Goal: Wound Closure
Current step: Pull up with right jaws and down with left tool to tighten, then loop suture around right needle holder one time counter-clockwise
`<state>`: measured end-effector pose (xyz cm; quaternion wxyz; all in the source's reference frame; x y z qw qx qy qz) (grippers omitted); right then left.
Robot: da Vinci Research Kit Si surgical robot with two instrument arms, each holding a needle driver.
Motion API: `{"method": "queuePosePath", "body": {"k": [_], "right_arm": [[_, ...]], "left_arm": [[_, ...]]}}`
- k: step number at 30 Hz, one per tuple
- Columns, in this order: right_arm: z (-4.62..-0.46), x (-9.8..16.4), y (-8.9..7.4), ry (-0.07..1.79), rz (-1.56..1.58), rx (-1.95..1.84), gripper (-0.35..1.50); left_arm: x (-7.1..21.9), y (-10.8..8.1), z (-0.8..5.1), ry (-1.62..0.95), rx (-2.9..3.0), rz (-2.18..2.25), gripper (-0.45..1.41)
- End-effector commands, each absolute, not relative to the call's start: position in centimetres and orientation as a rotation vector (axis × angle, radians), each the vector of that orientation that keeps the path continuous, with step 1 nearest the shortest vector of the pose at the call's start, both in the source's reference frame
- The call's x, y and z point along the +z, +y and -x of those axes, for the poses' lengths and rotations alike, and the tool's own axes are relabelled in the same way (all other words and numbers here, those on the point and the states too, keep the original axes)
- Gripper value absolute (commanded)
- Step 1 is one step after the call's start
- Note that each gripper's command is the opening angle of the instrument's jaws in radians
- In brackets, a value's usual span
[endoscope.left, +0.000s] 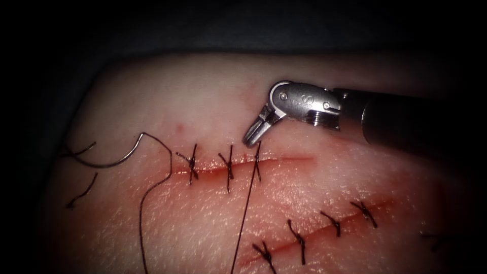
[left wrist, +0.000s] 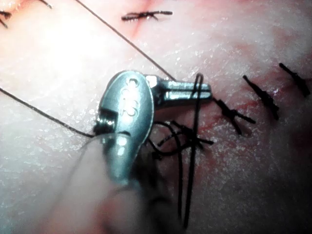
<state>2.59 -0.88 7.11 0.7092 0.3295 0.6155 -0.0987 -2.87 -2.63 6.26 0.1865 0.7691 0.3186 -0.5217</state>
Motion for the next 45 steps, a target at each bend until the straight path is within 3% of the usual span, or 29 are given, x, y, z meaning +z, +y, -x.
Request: {"method": "queuePosePath", "body": {"k": [1, 8, 9, 10, 11, 15, 17, 29, 34, 35, 36, 39, 40, 41, 45], "right_arm": [[-2.71, 7.0, -0.9, 1.375, -0.730, -0.222, -0.35], [-2.72, 6.7, -1.0, 1.459, -0.697, -0.172, -0.35], [-2.72, 6.7, -1.0, 1.467, -0.690, -0.145, 0.00], [-2.70, 6.6, -1.0, 1.474, -0.668, -0.110, 0.47], [-2.69, 6.6, -1.0, 1.480, -0.652, -0.080, 0.74], [-2.55, 6.5, -0.8, 1.523, -0.605, 0.057, 1.16], [-2.42, 6.4, -0.7, 1.527, -0.533, 0.104, 1.26], [-1.68, 6.0, -0.6, 1.482, -0.276, 0.308, 1.08], [-1.70, 5.9, -1.0, 1.417, -0.261, 0.387, 0.69], [-1.72, 5.9, -1.1, 1.413, -0.275, 0.423, 0.51], [-1.74, 5.9, -1.2, 1.420, -0.276, 0.452, 0.16], [-1.82, 5.8, -1.4, 1.426, -0.240, 0.471, -0.25], [-1.84, 5.7, -1.4, 1.431, -0.244, 0.491, -0.21], [-1.87, 5.7, -1.5, 1.434, -0.252, 0.505, -0.35], [-2.03, 5.7, -1.6, 1.441, -0.243, 0.527, -0.35]], "left_arm": [[6.3, -2.5, 2.95, 0.906, -1.461, -2.143, -0.45], [6.3, -2.0, 2.87, 0.824, -1.565, -2.132, -0.45], [6.3, -2.0, 2.85, 0.795, -1.590, -2.140, -0.45], [6.3, -1.9, 2.83, 0.758, -1.614, -2.148, -0.45], [6.3, -1.8, 2.80, 0.716, -1.654, -2.149, -0.45], [6.4, -1.4, 2.69, 0.569, -1.792, -2.120, -0.45], [6.3, -1.2, 2.63, 0.496, -1.847, -2.101, -0.45], [6.2, -0.2, 2.43, 0.210, -1.960, -2.130, -0.45], [6.2, 0.0, 2.50, 0.198, -1.885, -2.199, -0.45], [6.2, 0.0, 2.53, 0.203, -1.876, -2.206, -0.45], [6.2, 0.0, 2.56, 0.200, -1.863, -2.212, -0.45], [6.2, 0.1, 2.66, 0.210, -1.825, -2.236, -0.45], [6.2, 0.1, 2.69, 0.219, -1.806, -2.248, -0.45], [6.2, 0.2, 2.72, 0.222, -1.798, -2.254, -0.45], [6.3, 0.3, 2.83, 0.242, -1.746, -2.286, -0.45]]}}
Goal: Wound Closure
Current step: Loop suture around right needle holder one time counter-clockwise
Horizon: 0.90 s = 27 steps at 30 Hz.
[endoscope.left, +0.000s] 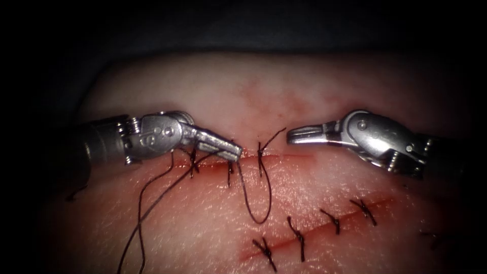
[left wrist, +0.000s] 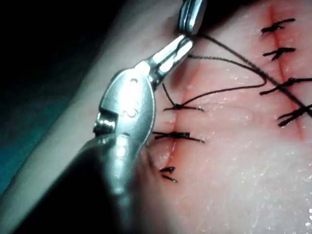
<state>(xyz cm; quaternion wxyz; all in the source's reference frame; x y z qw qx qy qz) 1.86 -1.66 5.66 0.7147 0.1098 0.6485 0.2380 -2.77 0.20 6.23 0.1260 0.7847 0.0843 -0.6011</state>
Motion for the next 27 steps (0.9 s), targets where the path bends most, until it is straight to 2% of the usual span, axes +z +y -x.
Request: {"method": "queuePosePath", "body": {"k": [1, 6, 13, 27], "right_arm": [[-2.09, 5.72, -1.68, 1.444, -0.241, 0.542, -0.35], [-2.33, 5.95, -1.74, 1.436, -0.233, 0.559, -0.35], [-2.62, 6.18, -1.85, 1.523, -0.307, 0.502, -0.35], [-2.51, 5.93, -1.94, 1.806, -0.288, 0.588, -0.35]], "left_arm": [[6.26, 0.30, 2.86, 0.249, -1.726, -2.296, -0.45], [6.28, 0.41, 2.92, 0.275, -1.642, -2.339, -0.45], [6.34, 0.60, 3.00, 0.236, -1.555, -2.414, -0.45], [6.91, 0.58, 3.05, 0.071, -1.831, -2.291, -0.45]]}}
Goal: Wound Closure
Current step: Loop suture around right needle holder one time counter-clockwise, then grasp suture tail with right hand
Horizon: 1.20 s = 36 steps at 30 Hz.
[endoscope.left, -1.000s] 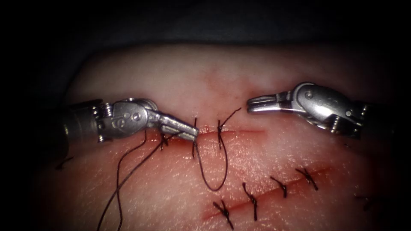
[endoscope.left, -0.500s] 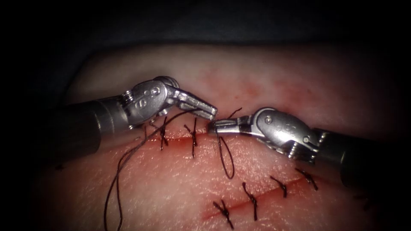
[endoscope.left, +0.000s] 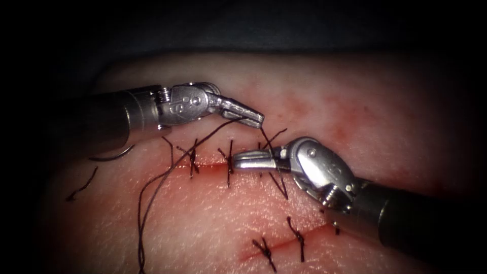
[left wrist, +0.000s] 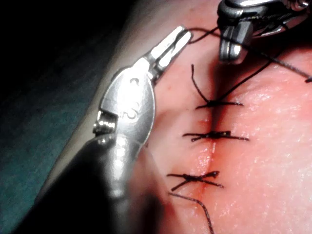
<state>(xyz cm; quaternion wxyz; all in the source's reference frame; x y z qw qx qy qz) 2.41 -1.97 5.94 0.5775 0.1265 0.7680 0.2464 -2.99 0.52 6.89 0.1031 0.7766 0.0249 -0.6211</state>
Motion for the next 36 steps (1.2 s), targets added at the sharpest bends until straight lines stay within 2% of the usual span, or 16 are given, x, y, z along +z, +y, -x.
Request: {"method": "queuePosePath", "body": {"k": [1, 5, 9, 18, 25, 26, 27, 30, 31, 33, 34, 36], "right_arm": [[-2.50, 5.90, -1.95, 1.823, -0.273, 0.610, -0.35], [-2.47, 5.77, -2.02, 1.912, -0.216, 0.690, -0.35], [-2.45, 5.64, -2.06, 1.909, -0.169, 0.768, -0.35], [-2.40, 5.62, -2.08, 1.702, 0.042, 1.134, -0.35], [-2.29, 5.85, -2.12, 1.595, 0.011, 1.397, -0.35], [-2.27, 5.92, -2.14, 1.574, -0.005, 1.467, -0.18], [-2.27, 5.92, -2.14, 1.574, -0.005, 1.467, -0.18], [-2.24, 6.04, -2.16, 1.547, -0.004, 1.545, 0.32], [-2.22, 6.09, -2.17, 1.539, -0.012, 1.587, 0.54], [-2.21, 6.16, -2.19, 1.517, -0.032, 1.620, 0.79], [-2.19, 6.21, -2.21, 1.510, -0.051, 1.647, 0.88], [-2.18, 6.27, -2.25, 1.489, -0.072, 1.679, 0.91]], "left_arm": [[6.93, 0.57, 3.05, 0.065, -1.844, -2.282, -0.45], [7.03, 0.51, 3.03, 0.045, -1.894, -2.254, -0.45], [7.11, 0.44, 3.04, 0.023, -1.937, -2.225, -0.45], [7.18, 0.09, 3.12, -0.017, -1.970, -2.178, -0.45], [7.20, -0.14, 3.13, -0.031, -1.981, -2.143, -0.45], [7.19, -0.17, 3.14, -0.035, -1.986, -2.138, -0.45], [7.19, -0.17, 3.14, -0.035, -1.986, -2.138, -0.45], [7.17, -0.21, 3.16, -0.041, -1.992, -2.132, -0.45], [7.16, -0.23, 3.17, -0.043, -1.995, -2.130, -0.45], [7.15, -0.26, 3.20, -0.043, -2.001, -2.118, -0.45], [7.14, -0.27, 3.21, -0.043, -2.003, -2.113, -0.45], [7.13, -0.30, 3.23, -0.042, -2.009, -2.103, -0.45]]}}
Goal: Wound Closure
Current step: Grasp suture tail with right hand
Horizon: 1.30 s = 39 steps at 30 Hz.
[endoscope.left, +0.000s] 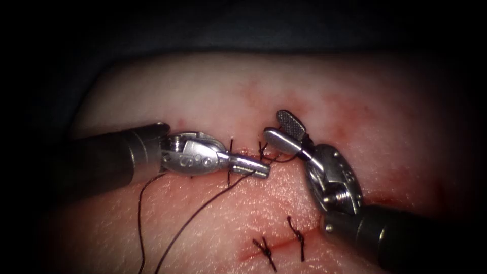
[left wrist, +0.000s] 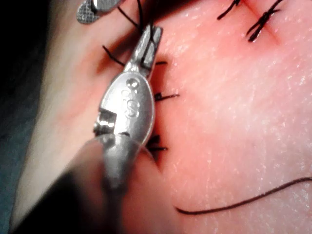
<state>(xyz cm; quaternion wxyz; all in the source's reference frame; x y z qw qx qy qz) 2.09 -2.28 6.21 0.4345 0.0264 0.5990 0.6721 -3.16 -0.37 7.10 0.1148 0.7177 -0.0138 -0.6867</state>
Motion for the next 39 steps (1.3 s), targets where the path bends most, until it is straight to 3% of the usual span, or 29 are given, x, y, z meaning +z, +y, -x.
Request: {"method": "queuePosePath", "body": {"k": [1, 12, 29, 39], "right_arm": [[-2.17, 6.29, -2.27, 1.477, -0.080, 1.692, 0.93], [-1.97, 6.38, -2.45, 1.438, -0.122, 1.843, 0.96], [-2.21, 6.75, -2.34, 1.284, -0.249, 1.933, 1.16], [-2.23, 6.62, -2.26, 1.327, -0.205, 1.922, 1.13]], "left_arm": [[7.12, -0.31, 3.24, -0.042, -2.011, -2.098, -0.45], [7.07, -0.32, 3.31, -0.038, -2.025, -2.078, -0.45], [7.08, -0.38, 3.33, -0.029, -2.029, -2.053, -0.45], [7.08, -0.42, 3.35, -0.030, -2.030, -2.046, -0.45]]}}
